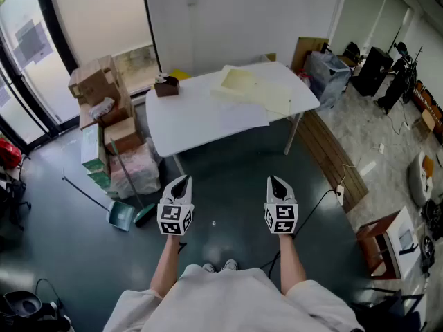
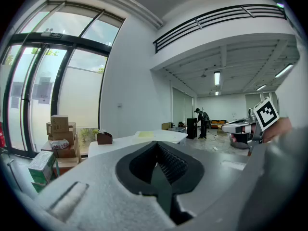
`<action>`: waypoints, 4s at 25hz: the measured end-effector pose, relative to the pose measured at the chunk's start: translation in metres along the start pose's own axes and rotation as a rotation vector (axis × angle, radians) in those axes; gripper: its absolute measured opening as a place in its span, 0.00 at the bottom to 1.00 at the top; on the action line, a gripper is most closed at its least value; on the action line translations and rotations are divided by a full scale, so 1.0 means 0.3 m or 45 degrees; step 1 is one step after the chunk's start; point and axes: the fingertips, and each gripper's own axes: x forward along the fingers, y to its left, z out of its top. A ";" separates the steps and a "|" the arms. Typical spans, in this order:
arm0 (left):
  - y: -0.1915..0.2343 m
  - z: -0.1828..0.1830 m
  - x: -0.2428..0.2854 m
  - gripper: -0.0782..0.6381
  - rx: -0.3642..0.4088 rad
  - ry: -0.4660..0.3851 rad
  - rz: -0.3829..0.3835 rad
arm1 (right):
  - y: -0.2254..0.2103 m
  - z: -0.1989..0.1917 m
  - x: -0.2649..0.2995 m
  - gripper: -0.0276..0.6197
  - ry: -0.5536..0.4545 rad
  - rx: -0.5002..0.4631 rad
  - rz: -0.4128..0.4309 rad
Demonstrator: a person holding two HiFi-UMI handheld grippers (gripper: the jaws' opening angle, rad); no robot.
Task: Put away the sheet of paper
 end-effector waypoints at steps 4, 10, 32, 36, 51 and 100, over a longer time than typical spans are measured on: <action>-0.024 0.002 -0.007 0.12 0.005 -0.011 0.001 | -0.007 -0.010 -0.023 0.04 0.002 0.002 0.006; -0.055 -0.005 0.004 0.12 0.016 -0.016 0.006 | -0.024 -0.031 -0.031 0.04 -0.004 0.022 0.021; -0.067 -0.048 0.186 0.12 -0.008 0.025 0.019 | -0.105 -0.038 0.134 0.05 -0.026 0.036 0.086; -0.040 -0.060 0.287 0.12 -0.019 0.033 -0.001 | -0.138 -0.045 0.214 0.05 -0.020 0.045 0.077; 0.185 0.035 0.869 0.12 -0.055 0.031 -0.117 | -0.284 0.060 0.752 0.05 0.005 0.038 0.016; 0.504 0.150 1.674 0.12 -0.053 0.105 -0.114 | -0.543 0.176 1.607 0.05 0.038 0.096 0.073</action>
